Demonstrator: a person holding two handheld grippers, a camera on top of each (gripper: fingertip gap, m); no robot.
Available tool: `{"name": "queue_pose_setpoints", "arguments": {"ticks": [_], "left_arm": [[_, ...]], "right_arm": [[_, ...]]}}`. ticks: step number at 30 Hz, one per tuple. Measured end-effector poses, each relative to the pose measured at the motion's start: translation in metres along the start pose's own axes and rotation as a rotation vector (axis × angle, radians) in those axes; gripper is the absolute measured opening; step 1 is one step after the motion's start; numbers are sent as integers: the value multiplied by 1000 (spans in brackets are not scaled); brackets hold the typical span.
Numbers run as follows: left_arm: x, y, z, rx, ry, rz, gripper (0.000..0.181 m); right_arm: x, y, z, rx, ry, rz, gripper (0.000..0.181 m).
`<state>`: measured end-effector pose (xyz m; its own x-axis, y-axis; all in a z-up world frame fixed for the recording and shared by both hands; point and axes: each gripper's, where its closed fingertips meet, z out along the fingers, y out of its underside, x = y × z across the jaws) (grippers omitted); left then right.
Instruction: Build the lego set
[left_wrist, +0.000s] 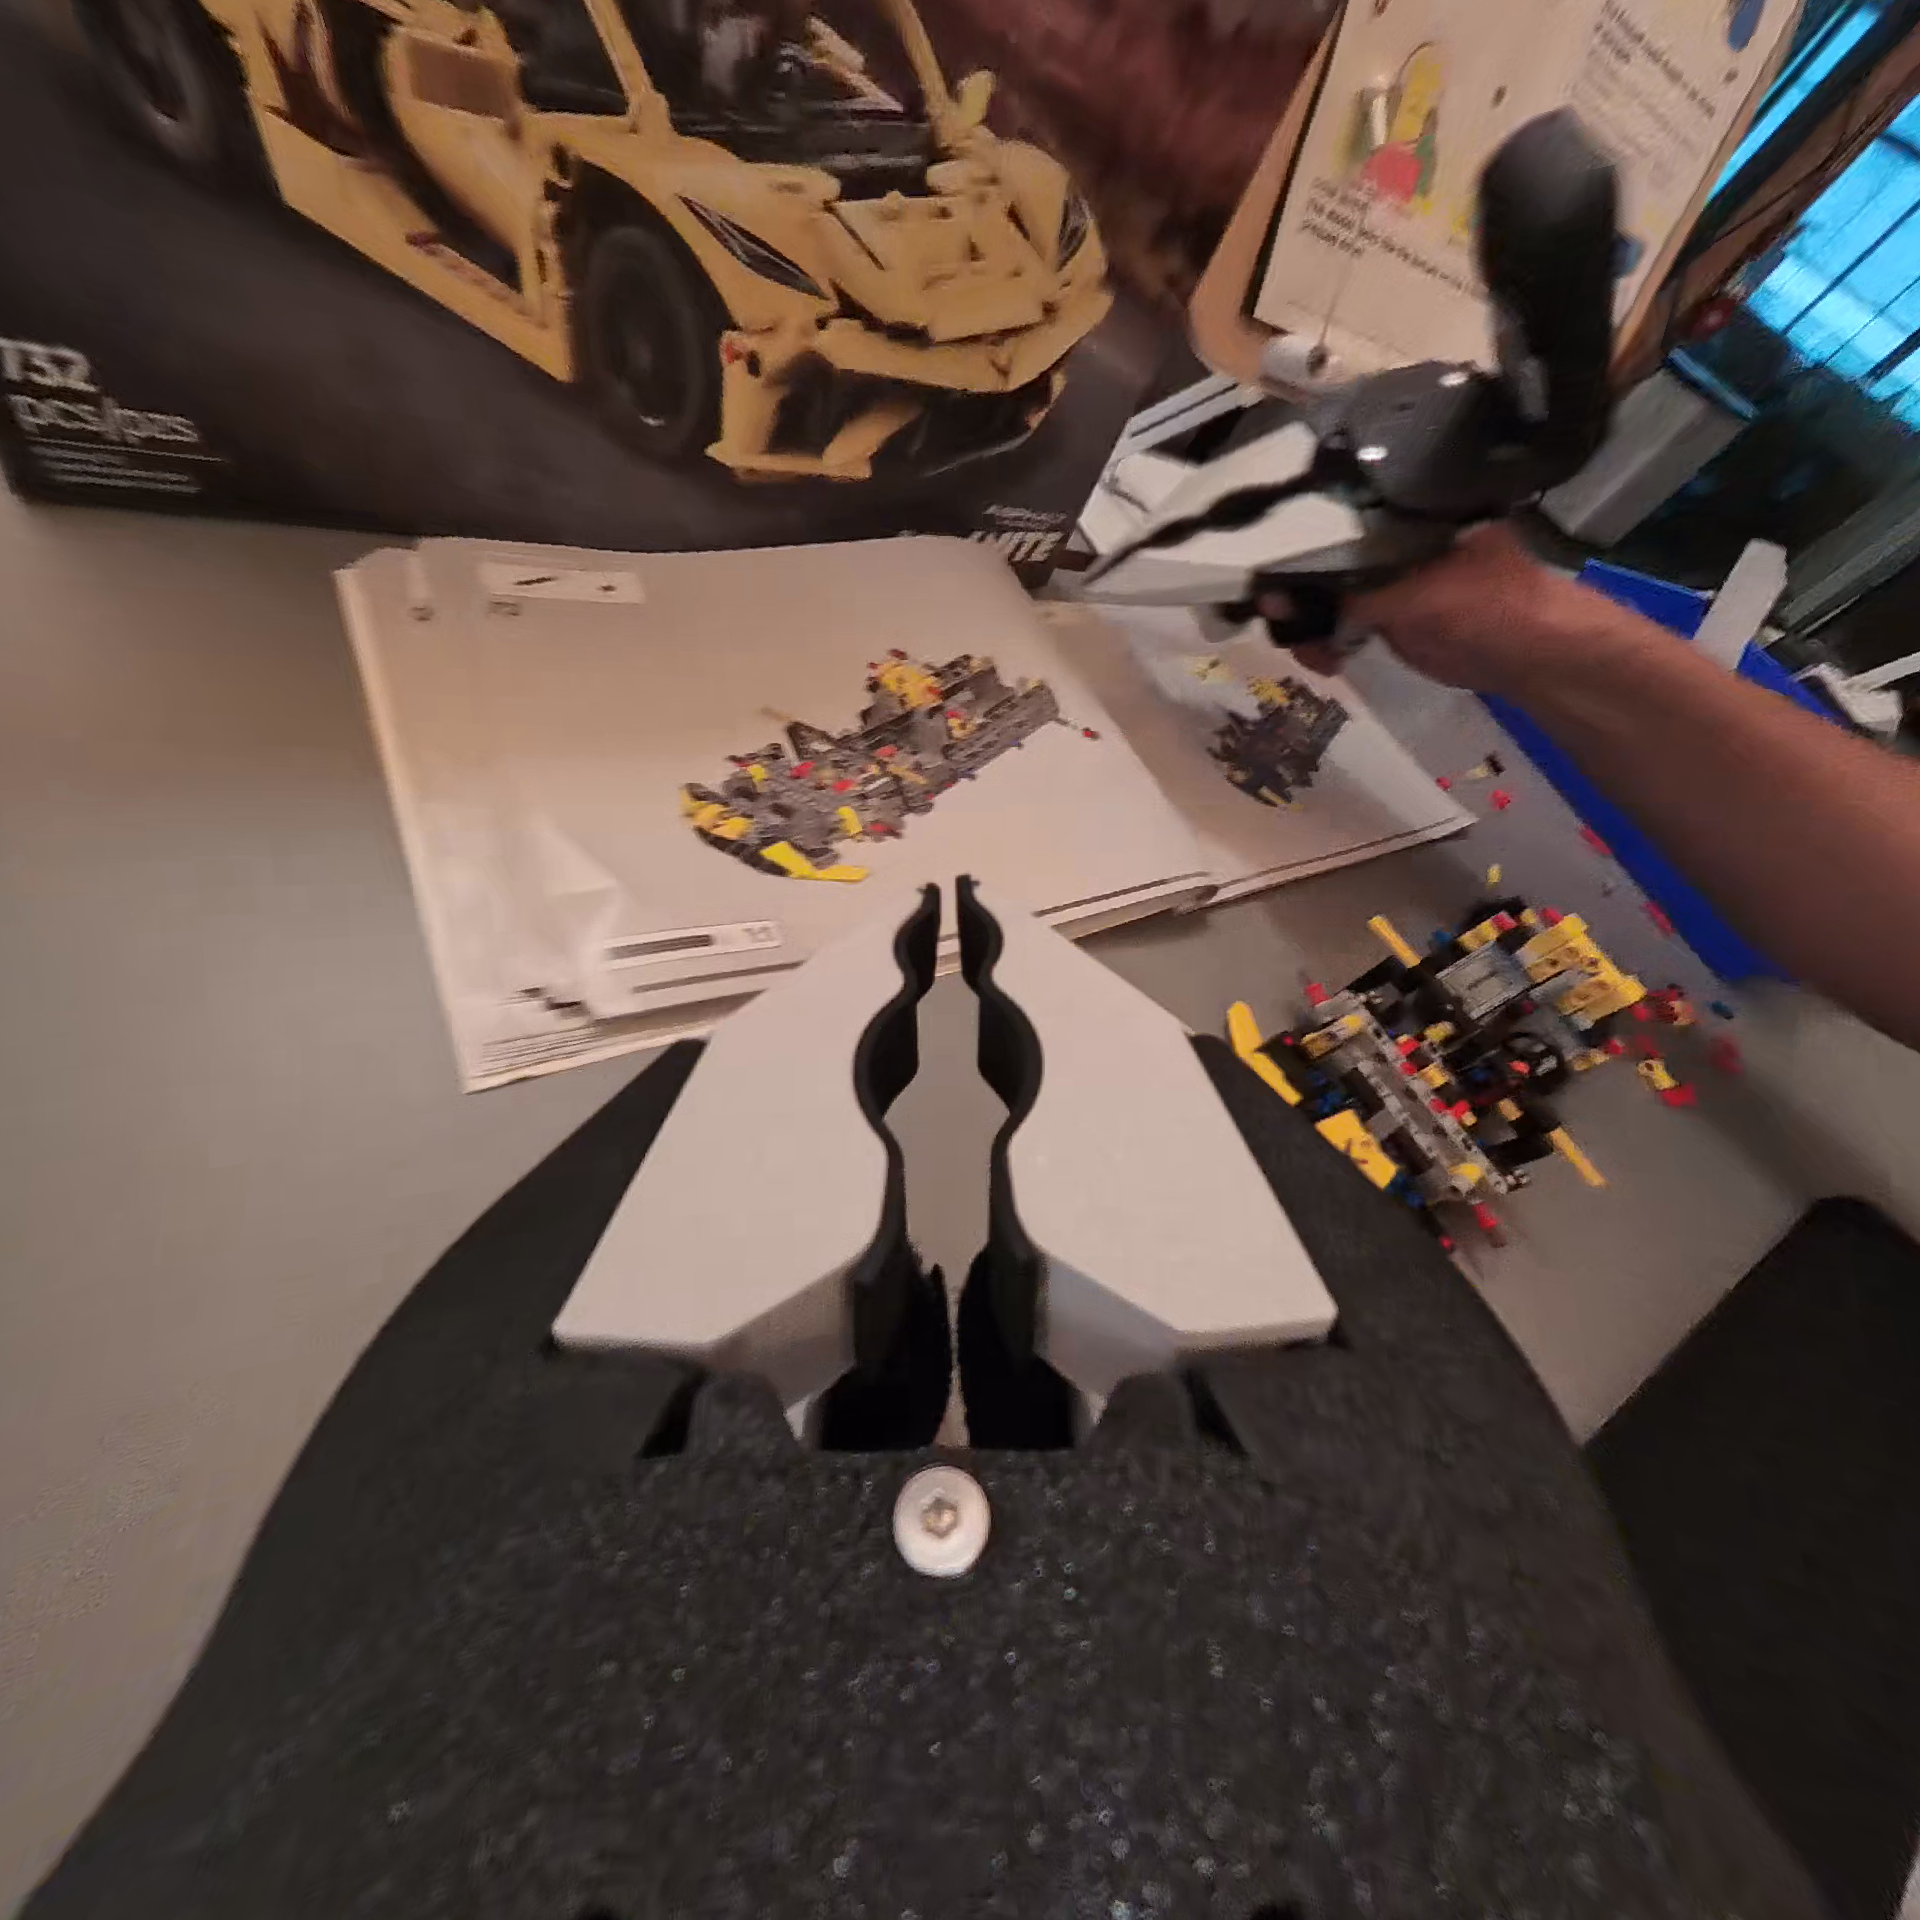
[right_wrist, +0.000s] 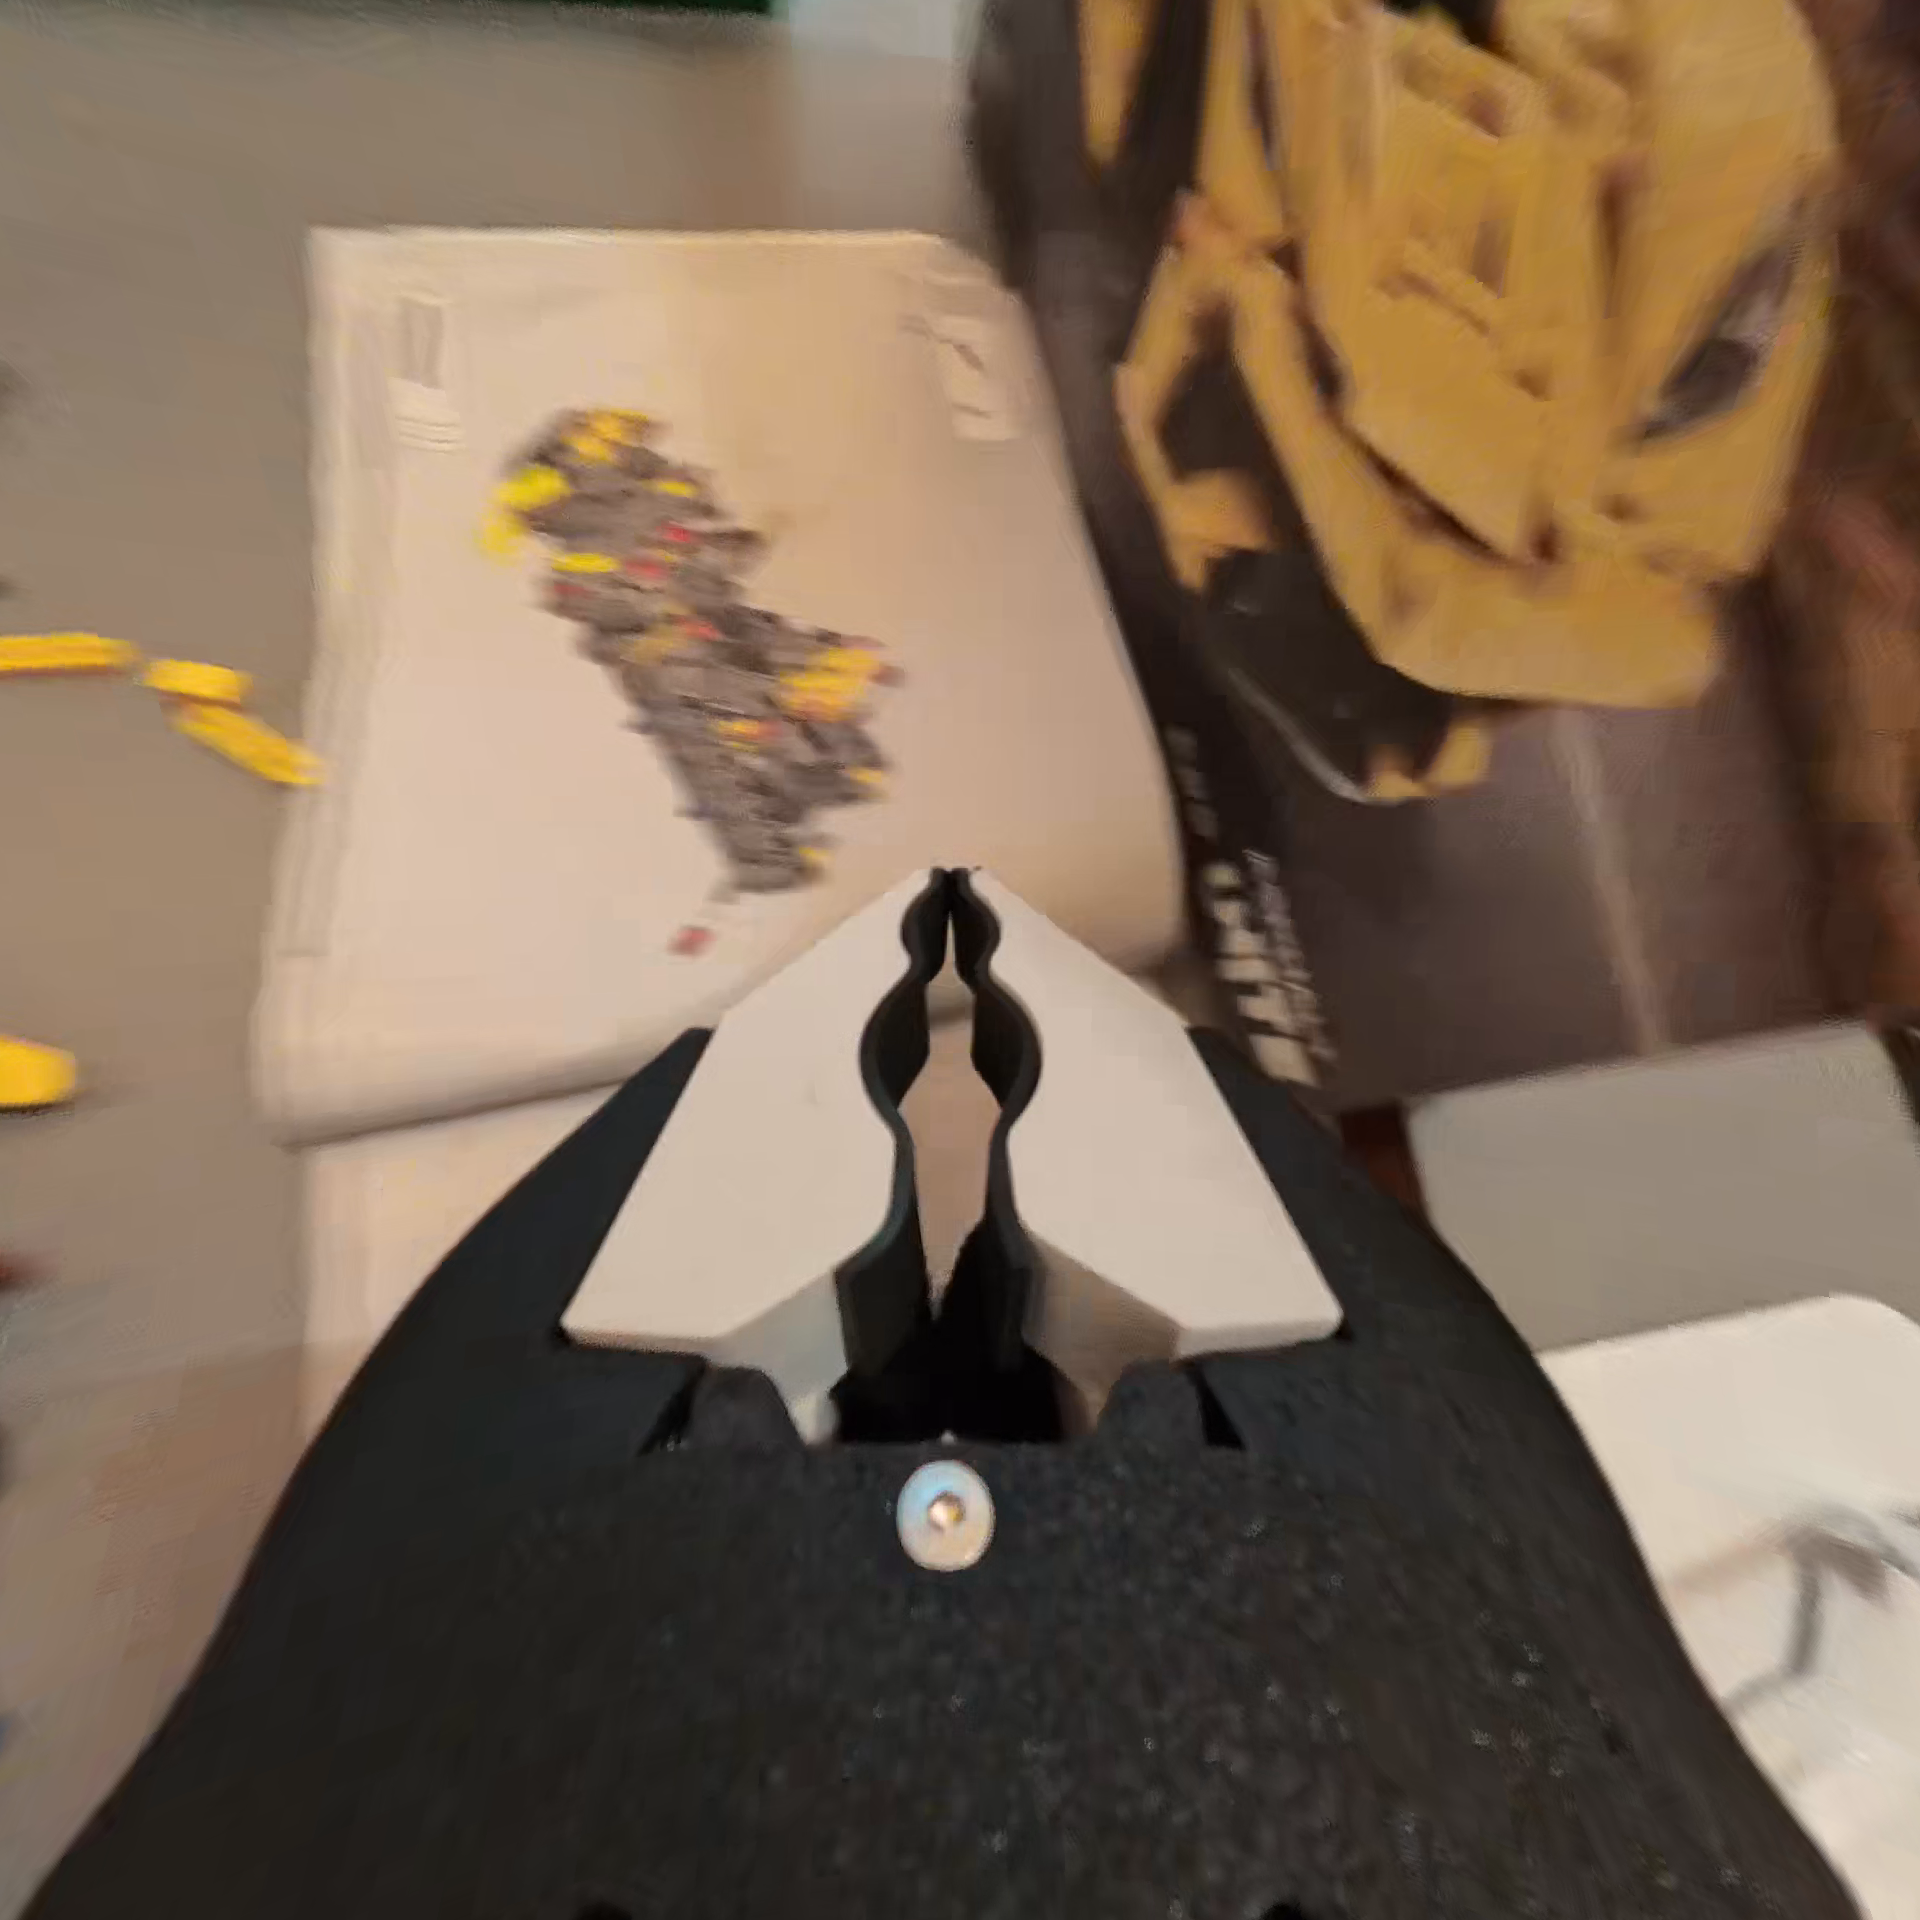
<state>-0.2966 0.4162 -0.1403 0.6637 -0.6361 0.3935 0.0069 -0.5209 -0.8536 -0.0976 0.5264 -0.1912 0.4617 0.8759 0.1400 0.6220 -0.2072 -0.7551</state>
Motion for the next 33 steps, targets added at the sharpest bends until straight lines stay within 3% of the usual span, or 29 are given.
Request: {"name": "queue_pose_setpoints", "arguments": {"ticks": [1,6,14,17,20,23,26,29,33], "left_arm": [[4,3,5,16,6,0,3],[3,25,19,1,-10,65,7],[-20,17,8,53,-100,165,17],[-21,5,-12,133,-75,136,20],[-16,3,-46,96,-29,83,25],[-20,30,-68,-116,-89,154,29],[-6,72,-68,-370,-56,311,31],[-3,98,-59,-519,-24,536,32],[-8,99,-49,-634,76,793,32]], "right_arm": [[15,9,6,-18,35,-3,0],[22,24,31,-38,86,-54,0],[19,25,42,-97,125,-44,0],[20,4,16,-32,152,1,0],[5,-29,-48,78,197,42,0],[-34,-49,-126,212,241,97,7],[-101,-50,-179,373,179,256,13],[-180,-31,-194,479,74,414,24],[-248,3,-191,552,64,573,24]]}}
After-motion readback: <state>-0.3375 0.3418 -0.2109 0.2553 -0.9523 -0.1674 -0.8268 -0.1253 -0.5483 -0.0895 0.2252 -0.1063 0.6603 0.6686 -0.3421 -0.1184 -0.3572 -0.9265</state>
